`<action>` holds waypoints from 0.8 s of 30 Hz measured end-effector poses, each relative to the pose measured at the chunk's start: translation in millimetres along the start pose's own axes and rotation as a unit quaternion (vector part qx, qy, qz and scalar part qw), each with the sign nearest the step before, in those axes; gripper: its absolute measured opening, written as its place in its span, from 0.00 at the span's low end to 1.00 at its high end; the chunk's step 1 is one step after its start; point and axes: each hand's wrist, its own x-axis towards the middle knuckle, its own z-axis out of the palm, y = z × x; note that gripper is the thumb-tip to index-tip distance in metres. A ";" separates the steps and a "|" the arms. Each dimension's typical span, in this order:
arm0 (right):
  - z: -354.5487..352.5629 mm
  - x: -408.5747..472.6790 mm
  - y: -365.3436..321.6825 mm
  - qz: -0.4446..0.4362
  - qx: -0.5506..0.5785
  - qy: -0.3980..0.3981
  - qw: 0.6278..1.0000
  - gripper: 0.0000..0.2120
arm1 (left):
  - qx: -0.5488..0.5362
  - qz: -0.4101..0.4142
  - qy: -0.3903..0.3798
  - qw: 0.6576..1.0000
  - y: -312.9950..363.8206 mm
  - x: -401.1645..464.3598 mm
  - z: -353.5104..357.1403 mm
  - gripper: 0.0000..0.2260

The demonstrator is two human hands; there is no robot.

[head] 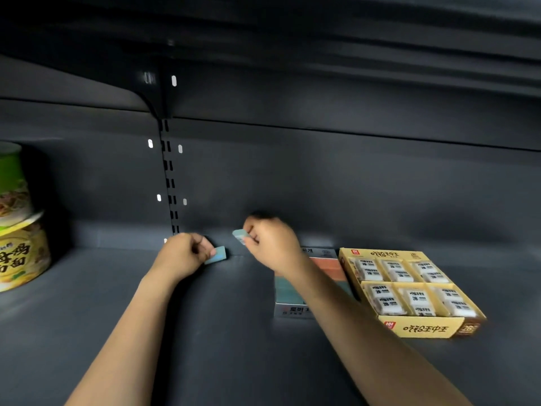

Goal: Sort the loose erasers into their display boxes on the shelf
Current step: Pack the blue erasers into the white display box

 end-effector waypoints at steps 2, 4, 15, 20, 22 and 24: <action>-18.5 -11.0 9.4 0.012 0.021 0.017 1.000 0.05 | -0.052 0.025 0.005 0.998 11.2 -1.5 4.6 0.11; -37.8 -23.5 19.4 0.029 0.058 0.030 0.997 0.04 | -0.101 0.054 -0.001 0.993 29.3 -6.1 11.3 0.08; -90.0 -102.2 75.0 0.009 0.026 0.057 0.998 0.06 | -0.227 0.151 -0.162 0.948 104.1 -48.1 68.6 0.04; -84.5 -122.2 84.9 0.018 0.017 0.060 0.998 0.07 | -0.167 0.169 -0.189 0.953 115.0 -57.4 84.5 0.03; -81.9 -127.6 86.4 0.034 0.005 0.055 0.998 0.08 | -0.140 0.169 -0.188 0.957 115.9 -58.2 87.5 0.04; -79.3 -131.5 85.8 0.050 -0.006 0.042 0.998 0.07 | -0.107 0.164 -0.183 0.963 113.9 -57.1 89.2 0.03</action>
